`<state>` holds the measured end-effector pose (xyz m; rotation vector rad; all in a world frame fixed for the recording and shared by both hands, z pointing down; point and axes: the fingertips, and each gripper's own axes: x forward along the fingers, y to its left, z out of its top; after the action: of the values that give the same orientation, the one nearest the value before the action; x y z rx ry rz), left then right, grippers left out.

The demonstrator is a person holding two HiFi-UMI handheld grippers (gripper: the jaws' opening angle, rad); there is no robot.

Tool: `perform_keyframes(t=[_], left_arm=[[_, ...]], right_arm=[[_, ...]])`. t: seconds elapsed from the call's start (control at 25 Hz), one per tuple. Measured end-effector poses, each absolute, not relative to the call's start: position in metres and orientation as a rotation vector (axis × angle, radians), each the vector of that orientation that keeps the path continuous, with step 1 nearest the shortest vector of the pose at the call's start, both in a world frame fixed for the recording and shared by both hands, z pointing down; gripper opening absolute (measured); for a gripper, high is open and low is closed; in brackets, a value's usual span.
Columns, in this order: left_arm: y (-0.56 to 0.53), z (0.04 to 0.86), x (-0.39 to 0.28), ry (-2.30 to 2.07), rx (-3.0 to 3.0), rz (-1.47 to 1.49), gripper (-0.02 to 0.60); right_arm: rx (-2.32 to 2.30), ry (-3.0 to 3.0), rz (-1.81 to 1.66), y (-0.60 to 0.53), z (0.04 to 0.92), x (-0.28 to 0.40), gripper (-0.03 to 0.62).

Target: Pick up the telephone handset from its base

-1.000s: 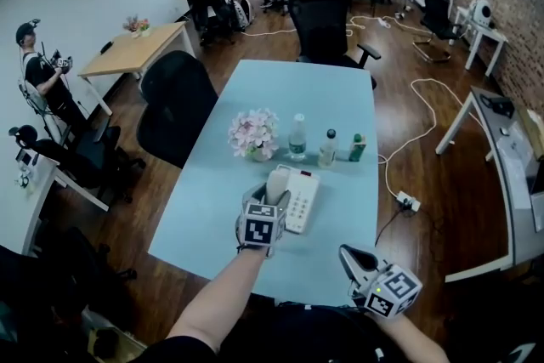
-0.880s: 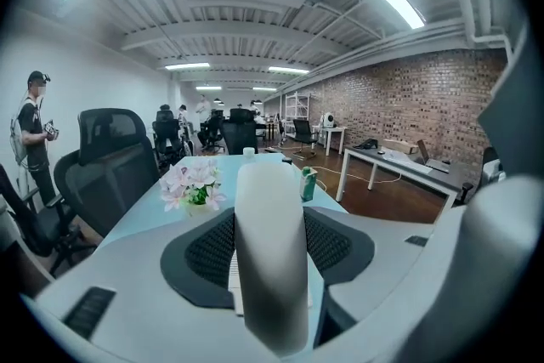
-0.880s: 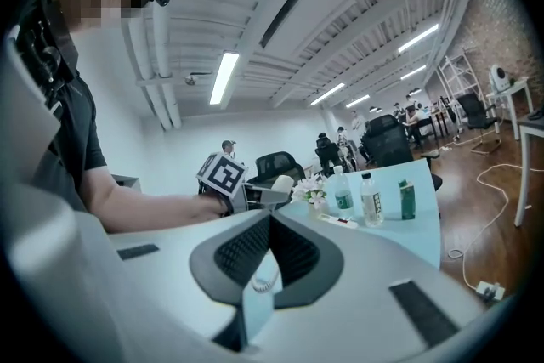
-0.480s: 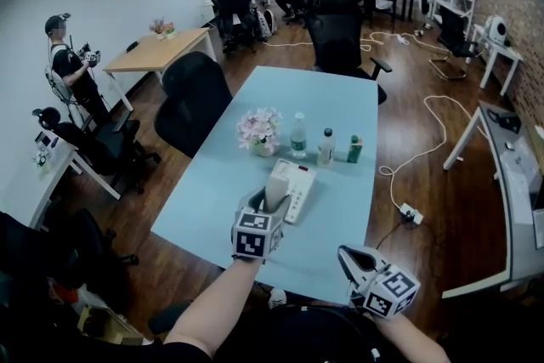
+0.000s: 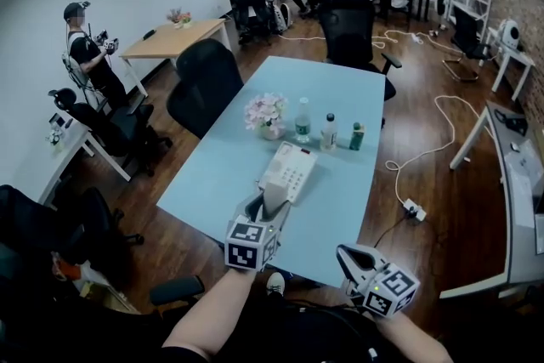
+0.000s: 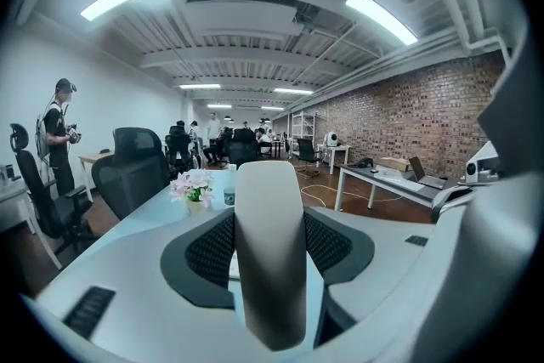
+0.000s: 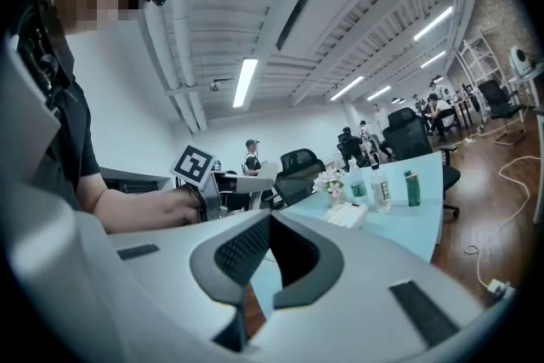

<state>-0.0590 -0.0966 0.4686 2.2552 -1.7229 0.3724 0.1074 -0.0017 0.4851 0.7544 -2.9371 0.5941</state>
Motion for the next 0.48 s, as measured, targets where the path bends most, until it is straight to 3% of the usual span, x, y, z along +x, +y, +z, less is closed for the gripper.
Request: perform_keyframes(t=[0.48], left_arm=[[0.0, 0.462, -0.049, -1.79, 2.244, 0.311, 0.238]], right_arm=[[0.599, -2.923, 0.591, 0.043, 0.499, 0.108, 0.015]])
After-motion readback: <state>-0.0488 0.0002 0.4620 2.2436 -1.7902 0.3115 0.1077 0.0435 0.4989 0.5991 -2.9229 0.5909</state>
